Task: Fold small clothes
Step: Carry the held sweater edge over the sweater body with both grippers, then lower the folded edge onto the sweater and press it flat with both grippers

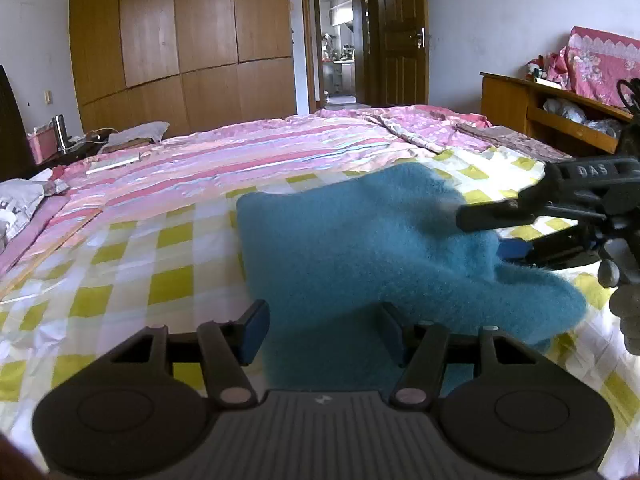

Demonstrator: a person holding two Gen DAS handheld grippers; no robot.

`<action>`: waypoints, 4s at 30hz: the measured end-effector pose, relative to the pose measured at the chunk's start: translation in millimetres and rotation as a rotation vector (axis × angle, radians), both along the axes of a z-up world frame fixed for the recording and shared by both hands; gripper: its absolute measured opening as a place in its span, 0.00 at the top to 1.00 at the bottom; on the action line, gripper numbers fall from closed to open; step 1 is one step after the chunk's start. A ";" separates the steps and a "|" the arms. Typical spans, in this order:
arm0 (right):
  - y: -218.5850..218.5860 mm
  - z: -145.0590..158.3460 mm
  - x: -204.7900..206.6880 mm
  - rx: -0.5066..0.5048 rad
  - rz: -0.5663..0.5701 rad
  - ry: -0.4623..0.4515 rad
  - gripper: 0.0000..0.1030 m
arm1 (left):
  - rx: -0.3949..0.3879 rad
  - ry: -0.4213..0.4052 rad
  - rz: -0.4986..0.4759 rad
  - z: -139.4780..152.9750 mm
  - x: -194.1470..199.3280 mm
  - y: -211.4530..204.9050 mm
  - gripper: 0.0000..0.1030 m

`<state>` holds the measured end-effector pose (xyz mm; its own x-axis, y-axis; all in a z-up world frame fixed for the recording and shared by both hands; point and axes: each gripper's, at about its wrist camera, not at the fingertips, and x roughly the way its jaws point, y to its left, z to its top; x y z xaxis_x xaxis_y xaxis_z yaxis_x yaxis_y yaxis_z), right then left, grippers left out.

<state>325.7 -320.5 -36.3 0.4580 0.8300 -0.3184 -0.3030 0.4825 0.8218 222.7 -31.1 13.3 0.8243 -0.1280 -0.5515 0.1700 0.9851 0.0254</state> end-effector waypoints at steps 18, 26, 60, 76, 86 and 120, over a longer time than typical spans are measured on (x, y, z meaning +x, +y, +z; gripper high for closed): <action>-41.9 -8.8 -36.9 0.015 -0.340 -0.016 0.77 | 0.007 -0.038 -0.023 9.4 22.5 -37.7 0.28; -43.4 -1.5 -45.4 -0.129 -0.407 -0.045 0.79 | 0.112 -0.022 -0.071 -14.4 25.9 -72.2 0.26; 23.2 17.6 -27.3 -0.852 -0.471 -0.372 0.30 | -0.144 0.099 -0.002 -28.8 32.9 -48.5 0.16; 6.3 -1.0 -35.9 -0.381 -0.259 -0.001 0.39 | -0.117 0.142 -0.035 -24.0 19.7 -12.3 0.17; 13.3 41.9 -53.2 -0.432 -0.333 -0.125 0.39 | -0.076 0.122 0.012 -22.0 5.1 -0.7 0.16; 48.3 39.2 -93.0 -0.736 -0.301 -0.231 0.71 | -0.086 0.155 0.099 -19.9 -1.9 -21.8 0.15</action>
<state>232.7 -272.2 2.9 0.7476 0.2779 -0.6032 -0.1977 0.9602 0.1974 220.8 -53.0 -6.5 0.7412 -0.1028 -0.6634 0.0679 0.9946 -0.0783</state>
